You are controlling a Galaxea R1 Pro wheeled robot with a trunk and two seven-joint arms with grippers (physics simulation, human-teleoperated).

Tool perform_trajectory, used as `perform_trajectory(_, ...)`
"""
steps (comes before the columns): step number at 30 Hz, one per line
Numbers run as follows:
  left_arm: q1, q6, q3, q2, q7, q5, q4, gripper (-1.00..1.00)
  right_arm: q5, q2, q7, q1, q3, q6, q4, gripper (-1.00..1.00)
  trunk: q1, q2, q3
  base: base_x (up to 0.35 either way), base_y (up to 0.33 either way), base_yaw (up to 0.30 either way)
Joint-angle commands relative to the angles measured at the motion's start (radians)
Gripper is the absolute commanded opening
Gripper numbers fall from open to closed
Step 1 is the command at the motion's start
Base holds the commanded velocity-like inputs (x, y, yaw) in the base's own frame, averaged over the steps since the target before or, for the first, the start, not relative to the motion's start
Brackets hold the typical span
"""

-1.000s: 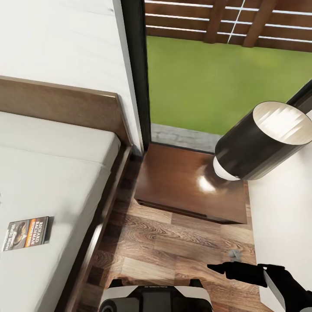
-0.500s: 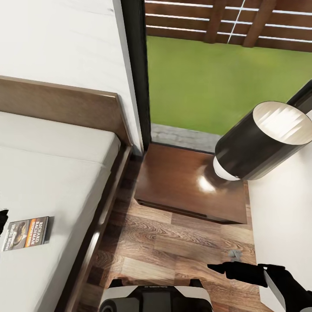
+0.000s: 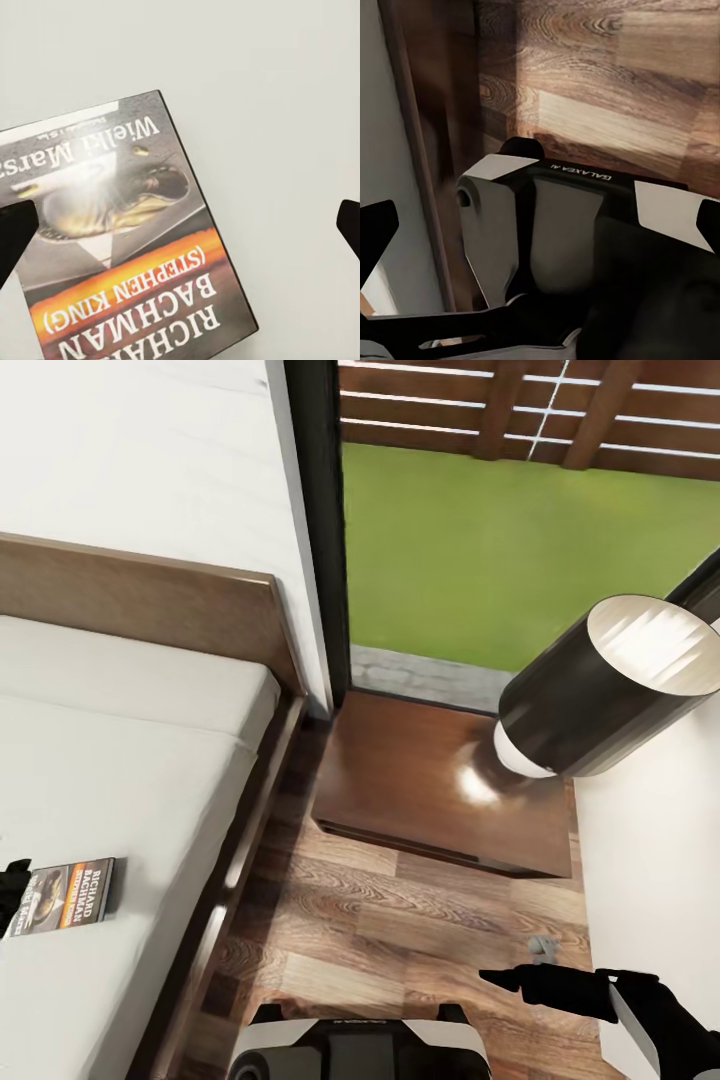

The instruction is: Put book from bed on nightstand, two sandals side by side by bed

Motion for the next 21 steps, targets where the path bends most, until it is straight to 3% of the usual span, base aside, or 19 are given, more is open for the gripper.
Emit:
perform_trajectory(1,-0.001,0.006,0.002,-0.001,0.005,0.01,-0.002,1.0,-0.006,0.0,0.001,0.0,-0.001,0.008,0.0,1.0,0.0,-0.001,-0.001,0.0,0.0,0.169)
perform_trajectory(14,-0.001,0.008,0.002,-0.001,0.004,0.011,-0.002,1.0,-0.003,0.001,0.001,0.0,0.0,0.009,0.0,1.0,0.0,-0.001,-0.008,0.0,0.0,0.248)
perform_trajectory(21,-0.001,0.009,-0.004,-0.003,0.002,0.013,-0.003,1.0,-0.004,0.001,0.001,0.0,0.001,0.008,0.0,1.0,0.0,-0.001,-0.009,0.0,0.0,0.075)
